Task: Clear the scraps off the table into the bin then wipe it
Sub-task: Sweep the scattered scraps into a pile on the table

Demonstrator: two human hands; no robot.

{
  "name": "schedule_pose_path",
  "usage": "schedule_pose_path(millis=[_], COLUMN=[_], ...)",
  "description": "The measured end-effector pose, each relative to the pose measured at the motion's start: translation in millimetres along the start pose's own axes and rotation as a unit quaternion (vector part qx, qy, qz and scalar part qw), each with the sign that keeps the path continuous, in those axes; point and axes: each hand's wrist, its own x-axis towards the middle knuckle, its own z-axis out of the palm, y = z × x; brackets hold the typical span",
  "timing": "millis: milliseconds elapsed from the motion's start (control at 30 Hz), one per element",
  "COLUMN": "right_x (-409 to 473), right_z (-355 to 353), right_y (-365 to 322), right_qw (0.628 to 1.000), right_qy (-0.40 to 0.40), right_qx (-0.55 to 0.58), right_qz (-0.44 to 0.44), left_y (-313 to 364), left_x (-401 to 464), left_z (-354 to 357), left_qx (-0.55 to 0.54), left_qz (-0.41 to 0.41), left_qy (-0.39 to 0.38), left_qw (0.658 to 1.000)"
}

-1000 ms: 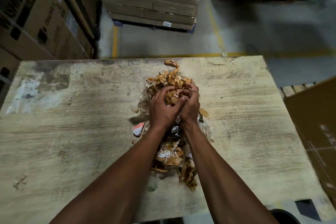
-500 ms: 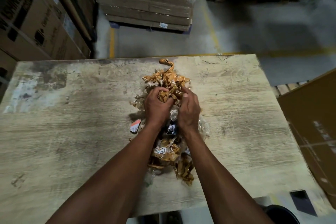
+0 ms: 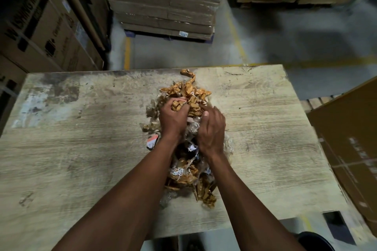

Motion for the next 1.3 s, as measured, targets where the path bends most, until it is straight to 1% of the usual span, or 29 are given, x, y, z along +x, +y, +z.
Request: schedule_pose_path(millis=[100,200,267,367,433,567,700,800,867,1000,1100,1167,1233,1300], right_x=[-1,1,5,8,10,16,22,25,28,27,24,21,19,17], right_z=[-6,-9,-11,-10,-7,-2,2,3,4,-1,-6,-10,-11,-12], right_y=[-16,-29,-36,-42,-43,-43,-41,-42,-43,-43,-41,-39,-29,-20], right_qw=[0.995,0.990,0.986,0.986,0.985,0.975,0.974,0.969,0.969,0.964,0.948,0.940,0.944,0.956], right_qy=[-0.009,-0.020,-0.016,-0.006,0.011,0.063,0.076,0.083,0.082,0.055,0.024,0.011,-0.005,-0.022], right_qx=[0.096,0.138,0.160,0.161,0.161,0.181,0.168,0.181,0.180,0.217,0.271,0.288,0.266,0.214], right_qz=[0.021,0.035,0.042,0.045,0.060,0.113,0.131,0.148,0.150,0.140,0.164,0.182,0.197,0.198], left_y=[9,13,16,12,8,4,4,0,1,0,3,4,7,9], left_x=[1,3,2,1,-3,-13,-19,-18,-16,-9,-8,-5,-2,1], left_z=[3,6,7,8,10,13,14,17,19,22,20,17,13,9], left_qx=[-0.032,-0.057,-0.056,-0.047,-0.053,-0.086,-0.109,-0.088,-0.065,-0.033,-0.039,-0.061,-0.090,-0.103], left_qz=[-0.024,-0.030,-0.031,-0.026,-0.041,-0.056,-0.040,-0.017,-0.007,-0.013,-0.035,-0.061,-0.089,-0.102], left_qy=[0.008,0.004,-0.002,-0.010,-0.018,-0.045,-0.064,-0.067,-0.048,-0.035,-0.024,-0.009,0.006,-0.007], left_qw=[0.999,0.998,0.998,0.999,0.998,0.994,0.991,0.994,0.997,0.999,0.998,0.996,0.992,0.989])
